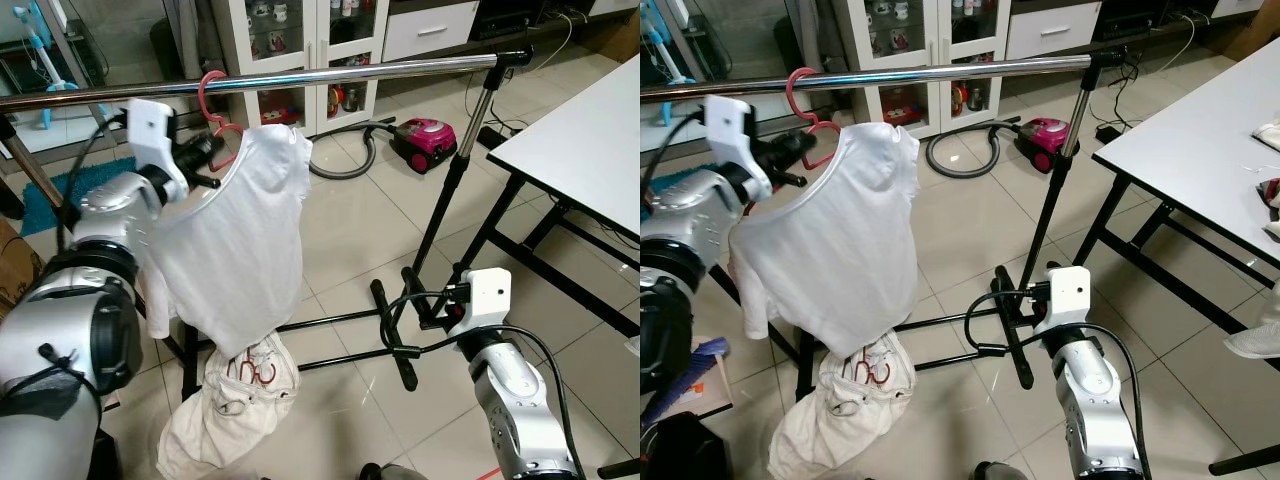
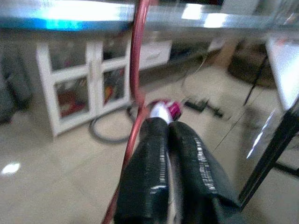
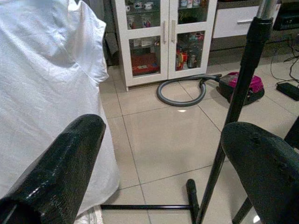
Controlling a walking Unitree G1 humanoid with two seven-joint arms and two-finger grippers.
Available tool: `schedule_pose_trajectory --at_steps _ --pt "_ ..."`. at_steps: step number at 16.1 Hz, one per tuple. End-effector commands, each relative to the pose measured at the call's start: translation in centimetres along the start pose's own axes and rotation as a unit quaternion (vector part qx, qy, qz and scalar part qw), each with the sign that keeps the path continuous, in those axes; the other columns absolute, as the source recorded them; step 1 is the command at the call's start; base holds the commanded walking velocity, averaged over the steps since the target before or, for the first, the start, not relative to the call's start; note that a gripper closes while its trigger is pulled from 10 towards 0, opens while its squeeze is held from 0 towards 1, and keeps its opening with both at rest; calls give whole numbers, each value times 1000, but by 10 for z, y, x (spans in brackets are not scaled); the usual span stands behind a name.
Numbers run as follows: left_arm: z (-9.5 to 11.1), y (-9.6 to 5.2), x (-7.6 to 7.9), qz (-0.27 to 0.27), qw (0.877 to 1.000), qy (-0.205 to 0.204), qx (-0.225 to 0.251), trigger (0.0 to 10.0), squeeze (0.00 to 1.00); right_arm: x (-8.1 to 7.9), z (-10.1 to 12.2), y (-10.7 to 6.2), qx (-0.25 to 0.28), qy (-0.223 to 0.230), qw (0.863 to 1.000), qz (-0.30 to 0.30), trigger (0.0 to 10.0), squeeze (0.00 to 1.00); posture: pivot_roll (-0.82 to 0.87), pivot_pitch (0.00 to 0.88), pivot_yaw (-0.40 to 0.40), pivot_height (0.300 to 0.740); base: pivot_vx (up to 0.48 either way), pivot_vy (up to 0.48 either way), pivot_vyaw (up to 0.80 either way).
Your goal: Hang hanger
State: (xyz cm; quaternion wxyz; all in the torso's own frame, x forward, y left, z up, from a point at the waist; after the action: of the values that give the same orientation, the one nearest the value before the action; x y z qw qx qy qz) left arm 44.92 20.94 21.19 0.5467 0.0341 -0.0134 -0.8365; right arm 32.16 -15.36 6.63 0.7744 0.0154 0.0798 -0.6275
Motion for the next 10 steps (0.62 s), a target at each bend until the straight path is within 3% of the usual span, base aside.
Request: schedule_pose_trajectory --at_steps 1,4,5,6,7,9,10 --pt "20 -3 -4 -13 999 14 38 0 0 -1 1 2 0 5 1000 1 10000 0 -73 10 55 740 0 0 0" --pt "30 -5 -5 -16 998 22 58 0 0 -2 0 3 -1 6 1000 2 10000 0 -63 5 52 740 0 0 0" --pt "21 -3 -7 -2 997 69 23 0 0 -3 0 5 -2 6 1000 5 10000 0 -52 0 47 740 0 0 0" --pt "10 -4 -8 10 995 100 -9 6039 0 -4 -1 6 -2 6 1000 7 10000 0 -47 0 45 740 0 0 0" --pt "2 -5 -9 12 993 113 -27 10000 1000 -4 0 6 -2 6 1000 9 10000 0 -47 0 45 740 0 0 0" --pt "-12 -8 -8 5 990 131 -57 10000 1000 -7 0 6 -2 12 1000 17 10000 0 -47 0 45 740 0 0 0" --pt "-28 -13 -10 10 984 149 -94 10000 1000 -7 0 4 -4 12 1000 24 10000 0 -61 0 51 740 0 0 0"
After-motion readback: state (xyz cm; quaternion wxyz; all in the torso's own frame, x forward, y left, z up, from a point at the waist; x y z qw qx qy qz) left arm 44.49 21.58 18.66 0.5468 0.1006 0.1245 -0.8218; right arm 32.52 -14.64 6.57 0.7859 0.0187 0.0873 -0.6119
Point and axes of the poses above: a point about 5 cm out from each wrist's last joint towards the gripper, its own y axis pointing out of the wrist towards the gripper, its own z axis along the axis of the wrist's last joint, x = y × z, the point moved 6 cm from there along y, pointing out of the wrist towards the gripper, and after that the axes turned 6 degrees about y, right-handed, at the moved point
